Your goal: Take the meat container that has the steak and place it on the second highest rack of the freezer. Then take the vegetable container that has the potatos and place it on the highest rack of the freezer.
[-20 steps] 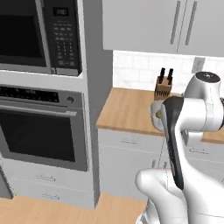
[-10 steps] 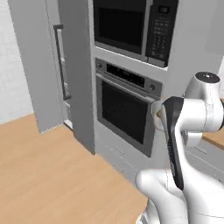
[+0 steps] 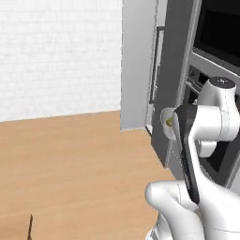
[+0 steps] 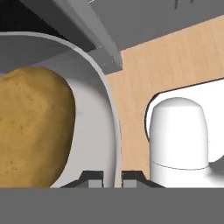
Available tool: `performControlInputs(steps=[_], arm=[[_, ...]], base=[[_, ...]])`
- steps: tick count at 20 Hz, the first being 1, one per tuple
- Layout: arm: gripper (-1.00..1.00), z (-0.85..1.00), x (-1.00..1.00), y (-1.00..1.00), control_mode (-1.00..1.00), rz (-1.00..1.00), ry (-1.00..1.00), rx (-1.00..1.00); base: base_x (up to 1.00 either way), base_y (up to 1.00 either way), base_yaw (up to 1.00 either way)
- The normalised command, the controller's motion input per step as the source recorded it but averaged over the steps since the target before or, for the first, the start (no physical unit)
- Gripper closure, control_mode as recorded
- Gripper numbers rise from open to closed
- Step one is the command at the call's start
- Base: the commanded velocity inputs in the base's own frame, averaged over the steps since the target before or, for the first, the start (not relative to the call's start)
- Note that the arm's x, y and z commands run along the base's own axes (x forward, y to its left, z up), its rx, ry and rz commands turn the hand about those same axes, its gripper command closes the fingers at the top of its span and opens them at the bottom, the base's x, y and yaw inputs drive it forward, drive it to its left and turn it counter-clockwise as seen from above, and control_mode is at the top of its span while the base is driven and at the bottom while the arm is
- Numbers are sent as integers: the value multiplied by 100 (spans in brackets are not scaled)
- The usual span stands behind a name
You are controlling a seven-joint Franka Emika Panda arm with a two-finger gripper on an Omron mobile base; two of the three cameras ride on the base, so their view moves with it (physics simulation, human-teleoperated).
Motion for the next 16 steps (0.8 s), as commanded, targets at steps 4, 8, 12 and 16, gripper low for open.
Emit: performControlInputs(steps=[4, 8, 12, 16], arm=[[100, 0, 0, 0, 100, 0, 0, 0], [100, 0, 0, 0, 100, 0, 0, 0], [100, 0, 0, 0, 100, 0, 0, 0], [100, 0, 0, 0, 100, 0, 0, 0]], base=[[96, -24, 42], [97, -60, 19], [94, -65, 9], [93, -2, -2]])
